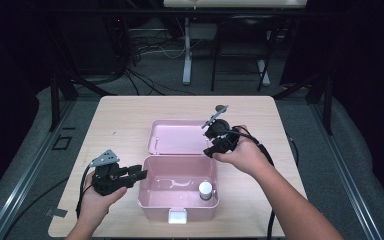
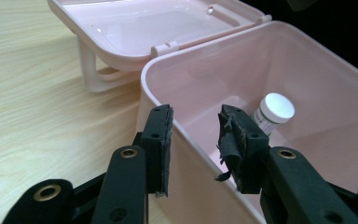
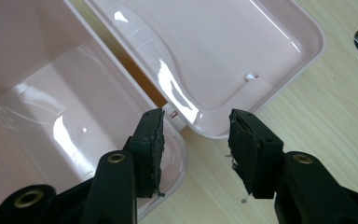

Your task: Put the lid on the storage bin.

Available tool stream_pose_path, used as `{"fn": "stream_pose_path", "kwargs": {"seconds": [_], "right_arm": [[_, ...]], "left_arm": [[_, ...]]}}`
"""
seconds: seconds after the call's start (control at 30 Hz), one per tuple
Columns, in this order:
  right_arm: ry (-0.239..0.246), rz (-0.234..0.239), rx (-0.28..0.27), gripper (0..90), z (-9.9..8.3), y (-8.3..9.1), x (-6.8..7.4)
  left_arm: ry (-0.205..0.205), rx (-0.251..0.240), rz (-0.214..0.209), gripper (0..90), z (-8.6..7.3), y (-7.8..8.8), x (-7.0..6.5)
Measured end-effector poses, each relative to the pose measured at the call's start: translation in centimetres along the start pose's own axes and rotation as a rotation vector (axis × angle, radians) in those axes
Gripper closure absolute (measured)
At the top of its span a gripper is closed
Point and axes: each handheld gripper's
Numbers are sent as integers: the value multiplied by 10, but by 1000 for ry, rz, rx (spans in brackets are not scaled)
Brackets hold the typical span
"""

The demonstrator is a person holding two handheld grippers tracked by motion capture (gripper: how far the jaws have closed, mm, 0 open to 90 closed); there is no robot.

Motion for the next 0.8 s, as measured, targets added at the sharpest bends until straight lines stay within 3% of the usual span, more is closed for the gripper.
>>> {"fn": "stream_pose_path", "kwargs": {"seconds": [0.27, 0.8], "right_arm": [[-48, -10, -42, 570, -2, -7, -6], [-193, -97, -94, 611, -1, -19, -28]], "left_arm": [[-8, 8, 8, 680, -1, -1, 0], [-63, 17, 35, 692, 0, -1, -5]]}}
Point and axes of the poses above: each handheld gripper's, and its own axes: y roughly backward along the jaws, z roughly out of its top, x roughly to its left, and after that the axes turned 6 degrees about -x, right-handed
